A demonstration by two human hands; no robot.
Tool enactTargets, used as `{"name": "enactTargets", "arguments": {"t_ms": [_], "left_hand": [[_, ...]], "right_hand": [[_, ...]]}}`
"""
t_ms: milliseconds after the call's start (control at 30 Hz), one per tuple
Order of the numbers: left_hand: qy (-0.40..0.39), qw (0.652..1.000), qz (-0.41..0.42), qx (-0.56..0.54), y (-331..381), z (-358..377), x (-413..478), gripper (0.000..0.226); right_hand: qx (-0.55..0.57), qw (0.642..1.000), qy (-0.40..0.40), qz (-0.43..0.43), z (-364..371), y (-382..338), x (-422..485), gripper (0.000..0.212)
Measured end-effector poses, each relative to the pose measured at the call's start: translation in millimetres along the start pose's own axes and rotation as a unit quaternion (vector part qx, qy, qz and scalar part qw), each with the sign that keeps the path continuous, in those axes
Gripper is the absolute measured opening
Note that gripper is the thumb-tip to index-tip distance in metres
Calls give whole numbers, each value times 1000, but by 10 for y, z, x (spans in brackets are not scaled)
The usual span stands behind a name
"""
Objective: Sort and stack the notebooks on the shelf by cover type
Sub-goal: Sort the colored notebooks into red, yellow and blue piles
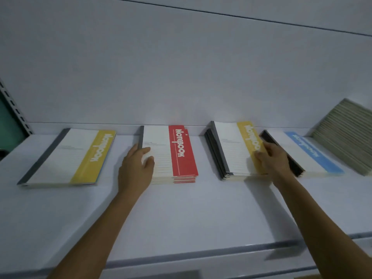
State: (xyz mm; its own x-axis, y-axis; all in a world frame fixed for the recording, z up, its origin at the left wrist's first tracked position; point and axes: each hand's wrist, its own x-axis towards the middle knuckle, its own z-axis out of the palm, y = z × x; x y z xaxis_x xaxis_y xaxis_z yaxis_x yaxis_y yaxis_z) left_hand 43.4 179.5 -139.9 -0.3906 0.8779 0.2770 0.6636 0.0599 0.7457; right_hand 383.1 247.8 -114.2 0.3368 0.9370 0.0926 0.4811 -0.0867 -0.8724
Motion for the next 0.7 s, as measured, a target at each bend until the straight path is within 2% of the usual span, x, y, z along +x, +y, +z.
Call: {"name": "enactTargets", "arguments": {"t_ms": [133,200,267,333,433,567,700], "left_hand": [[-23,999,-24,-27,50,-48,11,37],[-14,1000,-16,4,133,-86,-32,40],[49,996,24,68,256,-126,-140,39],[97,982,114,118,412,-105,-305,34],[65,971,171,157,601,82,-559,39],[-15,959,133,248,565,322,-753,49],[-24,954,128,271,539,348,-723,54]], "right_hand": [[-14,1000,7,-21,88,162,-10,44],[18,1000,5,-18,50,204,-6,44],[57,998,-28,-20,-18,242,-15,47],[43,995,-74,-50,-80,284,-36,52],[-3,992,-75,-97,-94,315,-60,47],[-16,991,-51,-120,-67,326,-77,42],[-29,991,-53,-119,-58,329,-68,34]]}}
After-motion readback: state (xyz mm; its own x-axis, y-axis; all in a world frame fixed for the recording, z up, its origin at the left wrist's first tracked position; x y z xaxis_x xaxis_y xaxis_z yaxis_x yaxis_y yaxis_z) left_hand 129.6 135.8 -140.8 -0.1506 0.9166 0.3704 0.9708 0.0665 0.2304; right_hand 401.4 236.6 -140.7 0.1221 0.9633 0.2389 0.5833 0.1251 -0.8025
